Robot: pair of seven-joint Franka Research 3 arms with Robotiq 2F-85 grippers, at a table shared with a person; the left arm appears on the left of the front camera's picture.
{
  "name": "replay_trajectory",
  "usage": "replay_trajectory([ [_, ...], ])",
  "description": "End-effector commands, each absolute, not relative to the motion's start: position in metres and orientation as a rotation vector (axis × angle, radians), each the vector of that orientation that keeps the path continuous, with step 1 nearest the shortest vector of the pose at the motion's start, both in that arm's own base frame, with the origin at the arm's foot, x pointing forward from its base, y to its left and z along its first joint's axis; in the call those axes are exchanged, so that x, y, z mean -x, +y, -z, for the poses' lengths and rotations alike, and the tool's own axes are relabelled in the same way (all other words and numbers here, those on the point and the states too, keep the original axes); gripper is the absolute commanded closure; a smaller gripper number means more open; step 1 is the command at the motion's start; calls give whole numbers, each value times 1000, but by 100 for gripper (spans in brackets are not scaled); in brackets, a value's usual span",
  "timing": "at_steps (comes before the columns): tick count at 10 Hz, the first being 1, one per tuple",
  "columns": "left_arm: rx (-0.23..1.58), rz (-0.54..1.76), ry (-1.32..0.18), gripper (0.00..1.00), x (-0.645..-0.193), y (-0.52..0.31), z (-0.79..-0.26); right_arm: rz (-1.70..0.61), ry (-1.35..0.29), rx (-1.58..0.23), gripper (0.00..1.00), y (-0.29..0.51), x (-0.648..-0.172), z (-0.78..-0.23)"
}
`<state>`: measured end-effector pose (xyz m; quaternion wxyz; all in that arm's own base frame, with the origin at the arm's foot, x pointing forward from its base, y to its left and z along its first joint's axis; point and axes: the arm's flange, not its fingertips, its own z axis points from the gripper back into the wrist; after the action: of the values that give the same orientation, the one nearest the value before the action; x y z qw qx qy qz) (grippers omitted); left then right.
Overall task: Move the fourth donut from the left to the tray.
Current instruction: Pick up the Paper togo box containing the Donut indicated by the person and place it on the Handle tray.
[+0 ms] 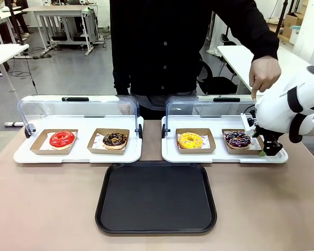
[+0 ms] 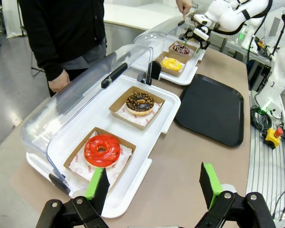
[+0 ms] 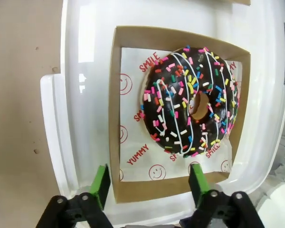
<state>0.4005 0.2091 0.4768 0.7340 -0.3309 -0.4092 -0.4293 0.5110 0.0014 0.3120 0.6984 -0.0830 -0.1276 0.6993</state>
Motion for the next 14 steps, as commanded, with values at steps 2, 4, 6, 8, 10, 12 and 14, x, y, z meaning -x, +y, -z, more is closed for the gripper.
replay_trajectory([
  [2,738,951,-918,0,-400,209,-479,-1545,-267,162,100,-2,-515,-310],
  [4,738,951,-918,0,-400,209,-479,-1547,-245,154,86,-3,-515,-311],
  [6,738,951,-918,0,-400,209,-479,-1549,-230,139,100,-5,-515,-312],
  [8,738,951,-918,0,-400,209,-479,-1558,-222,133,100,-5,-514,-312],
  [10,738,951,-918,0,-400,209,-479,-1567,-204,139,100,-6,-513,-311],
  [12,738,951,-918,0,-400,209,-479,-1561,-232,129,100,-6,-510,-308],
  [14,738,951,-918,0,-400,209,-479,-1561,-232,129,100,-6,-510,-308],
])
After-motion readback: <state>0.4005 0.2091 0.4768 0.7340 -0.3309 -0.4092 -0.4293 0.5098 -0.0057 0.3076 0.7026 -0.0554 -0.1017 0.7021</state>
